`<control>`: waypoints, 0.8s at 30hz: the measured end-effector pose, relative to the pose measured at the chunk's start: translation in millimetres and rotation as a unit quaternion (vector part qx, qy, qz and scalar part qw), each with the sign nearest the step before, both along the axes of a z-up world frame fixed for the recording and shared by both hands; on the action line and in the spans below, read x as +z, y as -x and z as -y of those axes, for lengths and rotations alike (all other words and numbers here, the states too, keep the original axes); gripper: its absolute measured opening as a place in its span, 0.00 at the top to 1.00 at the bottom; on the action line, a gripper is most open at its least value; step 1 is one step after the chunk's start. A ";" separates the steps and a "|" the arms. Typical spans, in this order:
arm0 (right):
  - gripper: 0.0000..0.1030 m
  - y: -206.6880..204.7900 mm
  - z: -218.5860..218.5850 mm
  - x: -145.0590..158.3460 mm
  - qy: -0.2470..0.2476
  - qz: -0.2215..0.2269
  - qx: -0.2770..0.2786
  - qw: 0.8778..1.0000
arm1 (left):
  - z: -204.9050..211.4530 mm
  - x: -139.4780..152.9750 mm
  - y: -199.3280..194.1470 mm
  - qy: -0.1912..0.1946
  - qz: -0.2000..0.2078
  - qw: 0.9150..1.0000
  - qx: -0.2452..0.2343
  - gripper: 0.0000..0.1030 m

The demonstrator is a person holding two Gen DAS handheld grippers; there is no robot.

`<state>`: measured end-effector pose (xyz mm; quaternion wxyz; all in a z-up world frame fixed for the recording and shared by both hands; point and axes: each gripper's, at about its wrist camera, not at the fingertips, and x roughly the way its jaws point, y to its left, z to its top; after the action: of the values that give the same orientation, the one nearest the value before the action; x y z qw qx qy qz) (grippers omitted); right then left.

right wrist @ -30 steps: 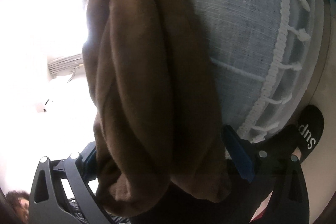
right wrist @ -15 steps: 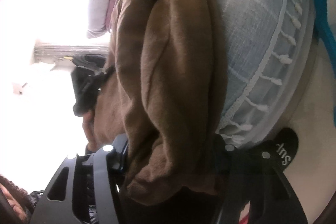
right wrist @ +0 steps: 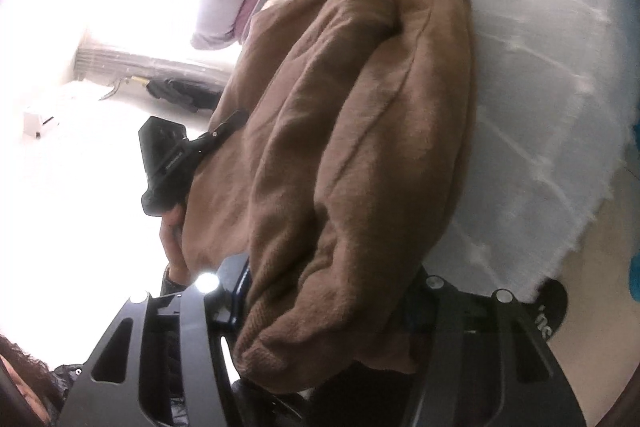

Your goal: Fold large clothes

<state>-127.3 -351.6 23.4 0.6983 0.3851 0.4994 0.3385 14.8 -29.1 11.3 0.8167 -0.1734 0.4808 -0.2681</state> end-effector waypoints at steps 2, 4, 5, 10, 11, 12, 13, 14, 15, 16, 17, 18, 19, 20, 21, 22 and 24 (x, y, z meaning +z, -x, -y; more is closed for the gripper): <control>0.47 -10.4 -22.3 0.1 -0.004 0.002 0.014 1.000 | -25.6 2.9 -3.3 -0.001 0.002 1.000 0.010 0.58; 0.47 -19.2 -49.8 -6.6 -0.003 0.003 0.034 0.999 | -55.8 3.7 -8.3 -0.002 0.002 1.000 0.019 0.58; 0.47 -25.0 -63.9 -9.0 0.000 0.002 0.045 0.999 | -70.1 3.3 -11.0 -0.003 0.002 1.000 0.023 0.58; 0.45 -65.3 -140.8 -9.0 0.019 -0.009 0.107 0.994 | -150.7 -7.7 -25.7 -0.003 -0.004 0.999 0.047 0.57; 0.44 -75.9 -154.9 -12.5 0.023 -0.017 0.121 0.992 | -167.6 -12.6 -28.7 0.000 -0.010 0.998 0.055 0.57; 0.40 -83.6 -164.4 -17.7 0.027 -0.027 0.130 0.991 | -182.7 -19.9 -31.2 0.006 -0.020 0.998 0.064 0.56; 0.37 -92.8 -182.4 -30.4 0.035 -0.051 0.146 0.987 | -194.6 -28.2 -33.9 0.012 -0.032 0.997 0.073 0.55; 0.36 -98.1 -191.6 -37.6 0.042 -0.066 0.153 0.985 | -204.0 -37.9 -35.0 0.019 -0.043 0.996 0.081 0.54; 0.31 -103.5 -197.8 -44.8 0.043 -0.078 0.150 0.985 | -214.3 -51.5 -35.7 0.030 -0.061 0.994 0.087 0.52; 0.28 -106.3 -198.2 -48.5 0.036 -0.083 0.143 0.985 | -222.2 -66.2 -35.5 0.045 -0.080 0.992 0.089 0.49; 0.28 -109.3 -196.8 -52.0 0.025 -0.091 0.139 0.986 | -225.8 -73.0 -34.0 0.056 -0.085 0.991 0.092 0.48; 0.26 -113.4 -193.8 -55.2 0.008 -0.102 0.136 0.985 | -225.7 -75.0 -32.9 0.061 -0.084 0.990 0.095 0.46; 0.22 -116.8 -191.8 -57.7 -0.005 -0.111 0.134 0.985 | -227.2 -74.8 -33.5 0.065 -0.082 0.990 0.092 0.45; 0.21 -120.3 -191.6 -62.0 -0.015 -0.123 0.131 0.984 | -226.7 -75.8 -33.6 0.069 -0.082 0.990 0.093 0.43; 0.19 -123.2 -191.6 -67.6 -0.020 -0.133 0.126 0.983 | -228.2 -77.6 -33.4 0.071 -0.084 0.989 0.097 0.40; 0.19 -126.9 -193.2 -71.5 -0.022 -0.142 0.124 0.982 | -226.7 -78.4 -33.4 0.067 -0.087 0.989 0.100 0.37; 0.19 -130.8 -193.5 -72.1 -0.022 -0.151 0.122 0.981 | -224.3 -76.9 -32.1 0.059 -0.088 0.989 0.099 0.34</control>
<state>3.5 -158.0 -48.7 0.5599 0.3834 0.6344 0.3701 46.9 195.2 -65.7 0.7818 -0.2908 0.5148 -0.1978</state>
